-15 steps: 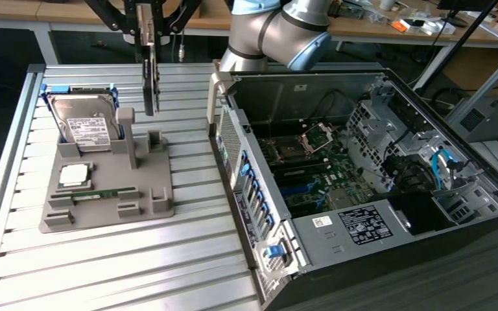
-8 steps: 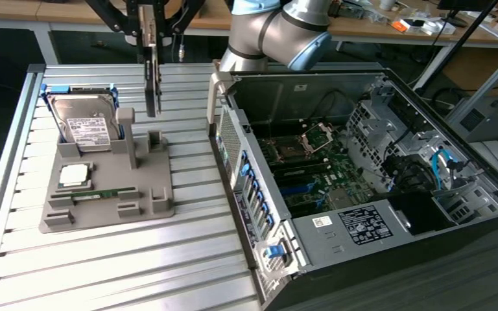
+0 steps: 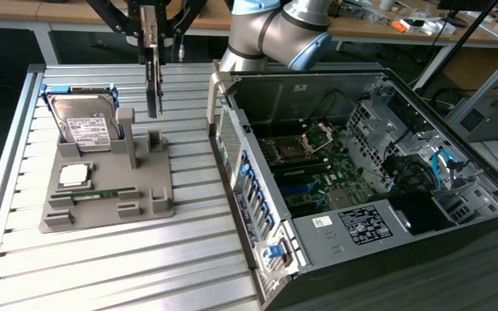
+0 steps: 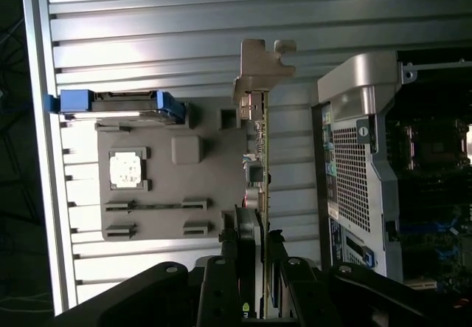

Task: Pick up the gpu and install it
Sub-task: 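Pick up the gpu and move the gpu toward the slot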

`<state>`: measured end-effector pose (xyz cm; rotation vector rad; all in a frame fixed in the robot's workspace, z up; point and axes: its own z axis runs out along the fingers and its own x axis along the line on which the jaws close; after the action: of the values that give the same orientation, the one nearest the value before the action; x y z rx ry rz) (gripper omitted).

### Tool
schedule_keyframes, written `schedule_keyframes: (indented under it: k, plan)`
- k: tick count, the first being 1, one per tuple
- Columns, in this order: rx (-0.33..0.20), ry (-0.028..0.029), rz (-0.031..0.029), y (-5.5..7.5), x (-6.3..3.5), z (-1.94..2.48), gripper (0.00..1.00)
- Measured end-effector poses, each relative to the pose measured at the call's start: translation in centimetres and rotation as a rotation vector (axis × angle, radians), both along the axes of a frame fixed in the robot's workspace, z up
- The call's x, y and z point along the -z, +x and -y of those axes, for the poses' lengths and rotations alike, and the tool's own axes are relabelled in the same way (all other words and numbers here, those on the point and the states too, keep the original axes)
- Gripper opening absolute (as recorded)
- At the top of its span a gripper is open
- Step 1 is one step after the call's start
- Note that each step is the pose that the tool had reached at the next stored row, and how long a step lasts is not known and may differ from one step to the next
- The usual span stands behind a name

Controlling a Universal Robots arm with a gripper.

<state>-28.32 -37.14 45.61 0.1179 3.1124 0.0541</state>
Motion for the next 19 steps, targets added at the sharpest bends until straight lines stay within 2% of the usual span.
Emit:
schedule_keyframes:
  k: [19]
  plan:
    - [0.000, -0.0047, -0.0001, 0.45, 0.00, 0.15, 0.27]
